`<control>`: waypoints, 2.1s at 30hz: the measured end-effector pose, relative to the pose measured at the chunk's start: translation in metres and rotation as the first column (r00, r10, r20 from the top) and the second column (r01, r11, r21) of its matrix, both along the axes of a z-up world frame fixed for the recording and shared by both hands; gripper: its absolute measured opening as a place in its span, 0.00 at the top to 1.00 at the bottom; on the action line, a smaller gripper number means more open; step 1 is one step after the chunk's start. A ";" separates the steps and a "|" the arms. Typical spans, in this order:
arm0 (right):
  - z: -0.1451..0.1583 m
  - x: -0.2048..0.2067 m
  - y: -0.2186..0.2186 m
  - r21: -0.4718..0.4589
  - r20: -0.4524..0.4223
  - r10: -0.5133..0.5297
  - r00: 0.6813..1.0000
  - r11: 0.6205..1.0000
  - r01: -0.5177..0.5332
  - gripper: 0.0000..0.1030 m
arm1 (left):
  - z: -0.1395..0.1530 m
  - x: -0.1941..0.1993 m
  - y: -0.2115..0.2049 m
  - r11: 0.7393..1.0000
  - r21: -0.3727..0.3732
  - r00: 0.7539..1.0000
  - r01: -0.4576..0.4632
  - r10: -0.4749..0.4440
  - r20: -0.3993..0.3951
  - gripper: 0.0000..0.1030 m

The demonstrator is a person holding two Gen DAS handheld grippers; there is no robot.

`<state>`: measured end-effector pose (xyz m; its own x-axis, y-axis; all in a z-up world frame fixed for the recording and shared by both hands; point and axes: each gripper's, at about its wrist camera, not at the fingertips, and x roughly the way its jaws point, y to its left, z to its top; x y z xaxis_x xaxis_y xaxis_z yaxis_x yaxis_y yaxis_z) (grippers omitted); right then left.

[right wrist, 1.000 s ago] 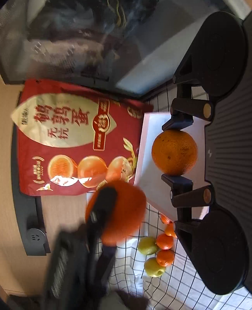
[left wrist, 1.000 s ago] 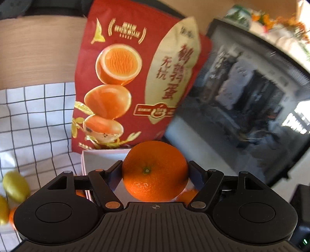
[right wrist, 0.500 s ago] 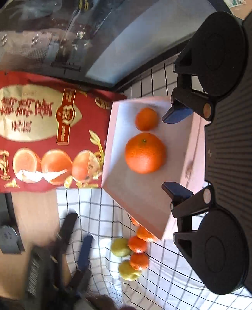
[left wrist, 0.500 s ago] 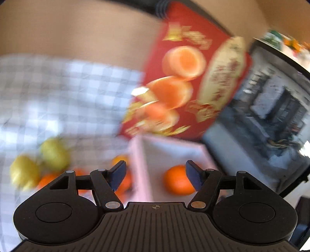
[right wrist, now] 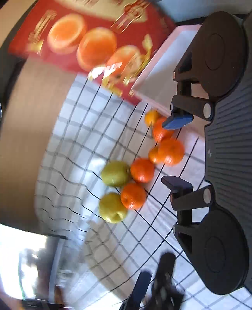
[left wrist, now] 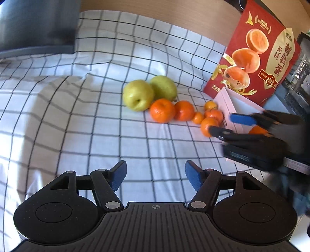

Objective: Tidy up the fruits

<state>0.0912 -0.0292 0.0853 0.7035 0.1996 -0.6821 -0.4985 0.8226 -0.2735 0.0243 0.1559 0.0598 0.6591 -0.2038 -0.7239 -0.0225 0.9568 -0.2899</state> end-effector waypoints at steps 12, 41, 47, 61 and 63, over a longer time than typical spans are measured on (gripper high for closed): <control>-0.048 0.026 0.048 -0.311 0.035 -0.024 0.999 0.950 0.034 0.65 | -0.015 -0.024 0.038 0.996 -0.048 0.997 -0.074 0.074 -0.012 0.30; -0.027 -0.110 -0.048 0.155 -0.159 -0.215 0.964 0.958 0.239 0.43 | 0.011 0.053 -0.026 0.977 0.122 0.974 0.174 -0.189 0.124 0.30; -0.029 -0.120 -0.065 0.190 -0.189 -0.270 0.944 0.933 0.305 0.43 | 0.022 0.091 -0.080 0.896 0.203 0.883 0.395 -0.431 0.185 0.41; -0.022 -0.141 -0.090 0.190 -0.161 -0.345 0.925 0.908 0.372 0.37 | -0.032 0.143 -0.156 0.621 0.456 0.711 0.637 -0.702 -0.038 0.42; -0.023 -0.142 -0.094 0.188 -0.167 -0.361 0.918 0.902 0.388 0.37 | -0.033 0.144 -0.158 0.624 0.444 0.707 0.643 -0.706 -0.031 0.42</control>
<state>-0.0503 -0.1236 0.0619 0.6668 0.0881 -0.7400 -0.1606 0.9867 -0.0271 0.1684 -0.0023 0.0270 0.5483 -0.3512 -0.7590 0.6843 0.7101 0.1658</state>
